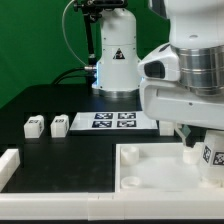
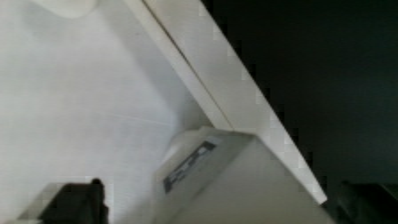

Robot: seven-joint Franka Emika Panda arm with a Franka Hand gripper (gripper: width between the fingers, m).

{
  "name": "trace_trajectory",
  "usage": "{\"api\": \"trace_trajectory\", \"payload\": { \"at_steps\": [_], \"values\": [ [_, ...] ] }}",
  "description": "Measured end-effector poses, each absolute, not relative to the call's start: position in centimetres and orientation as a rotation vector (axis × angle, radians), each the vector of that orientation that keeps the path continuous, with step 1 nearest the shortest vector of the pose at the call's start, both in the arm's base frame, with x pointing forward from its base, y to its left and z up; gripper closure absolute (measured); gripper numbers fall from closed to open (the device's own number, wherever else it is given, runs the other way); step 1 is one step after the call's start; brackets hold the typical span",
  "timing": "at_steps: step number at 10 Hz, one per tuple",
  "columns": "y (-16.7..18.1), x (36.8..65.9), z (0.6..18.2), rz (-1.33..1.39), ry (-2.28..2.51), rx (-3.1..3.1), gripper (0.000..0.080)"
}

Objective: Assemble one leg

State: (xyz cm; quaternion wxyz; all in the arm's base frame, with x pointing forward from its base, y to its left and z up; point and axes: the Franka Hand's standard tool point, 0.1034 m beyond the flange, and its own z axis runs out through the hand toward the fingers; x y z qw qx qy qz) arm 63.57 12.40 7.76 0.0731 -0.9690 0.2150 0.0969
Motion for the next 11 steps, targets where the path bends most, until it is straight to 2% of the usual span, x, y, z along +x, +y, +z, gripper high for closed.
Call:
{"api": "trace_trajectory", "payload": {
  "at_steps": [2,3,5,7,11],
  "values": [
    [11.8,63.7,7.0,0.18,0.044,-2.999,0.015],
    [11.0,63.9,7.0,0.159,-0.065,-2.996,0.015],
    [11.3,63.8,6.9,0.168,0.027,-2.997,0.0153],
    [11.3,63.8,6.9,0.186,0.259,-2.993,0.0483],
    [11.3,64.0,6.7,0.241,0.971,-2.843,0.0509]
  ]
}}
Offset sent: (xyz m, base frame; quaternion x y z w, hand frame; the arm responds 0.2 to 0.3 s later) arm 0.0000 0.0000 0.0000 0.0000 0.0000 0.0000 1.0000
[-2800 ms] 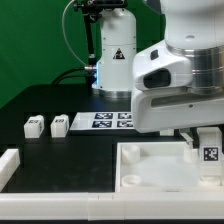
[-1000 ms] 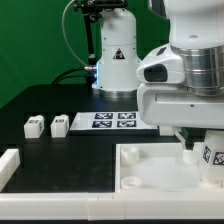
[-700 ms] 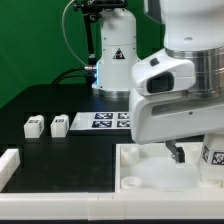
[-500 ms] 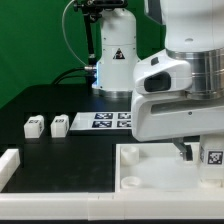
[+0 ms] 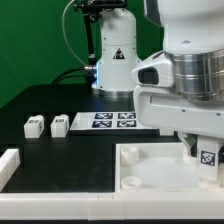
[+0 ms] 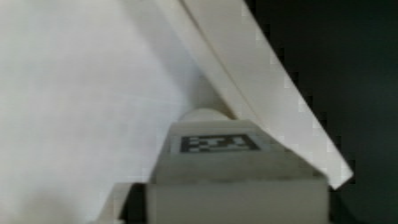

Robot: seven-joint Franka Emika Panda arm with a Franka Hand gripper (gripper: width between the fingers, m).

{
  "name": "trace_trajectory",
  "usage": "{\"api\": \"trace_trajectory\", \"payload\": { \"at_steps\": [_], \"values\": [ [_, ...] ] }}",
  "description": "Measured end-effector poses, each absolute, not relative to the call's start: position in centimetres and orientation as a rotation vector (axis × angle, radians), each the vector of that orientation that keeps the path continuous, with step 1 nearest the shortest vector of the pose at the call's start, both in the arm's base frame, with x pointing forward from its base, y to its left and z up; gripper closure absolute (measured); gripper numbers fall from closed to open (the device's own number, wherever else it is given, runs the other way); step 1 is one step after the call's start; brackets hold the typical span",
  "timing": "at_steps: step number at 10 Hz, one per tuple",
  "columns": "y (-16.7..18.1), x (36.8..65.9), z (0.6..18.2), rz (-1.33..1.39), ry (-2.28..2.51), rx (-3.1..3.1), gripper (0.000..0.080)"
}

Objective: Assemble one leg

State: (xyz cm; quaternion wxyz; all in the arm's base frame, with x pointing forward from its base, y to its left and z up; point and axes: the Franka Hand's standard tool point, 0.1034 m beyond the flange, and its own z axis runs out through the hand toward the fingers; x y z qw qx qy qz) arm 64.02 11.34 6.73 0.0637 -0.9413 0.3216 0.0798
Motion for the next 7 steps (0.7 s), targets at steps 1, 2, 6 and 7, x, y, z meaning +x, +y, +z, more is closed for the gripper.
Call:
{"api": "trace_trajectory", "payload": {
  "at_steps": [1,2,6,7],
  "values": [
    [11.19,64.14,6.69,0.276,1.249,-2.71,0.0509],
    [11.12,64.31,6.73,0.3,1.427,-2.605,0.0509],
    [10.94,64.39,6.63,0.353,1.885,-2.27,0.0509],
    [10.93,64.39,6.63,0.351,1.866,-2.284,0.049]
  ]
}}
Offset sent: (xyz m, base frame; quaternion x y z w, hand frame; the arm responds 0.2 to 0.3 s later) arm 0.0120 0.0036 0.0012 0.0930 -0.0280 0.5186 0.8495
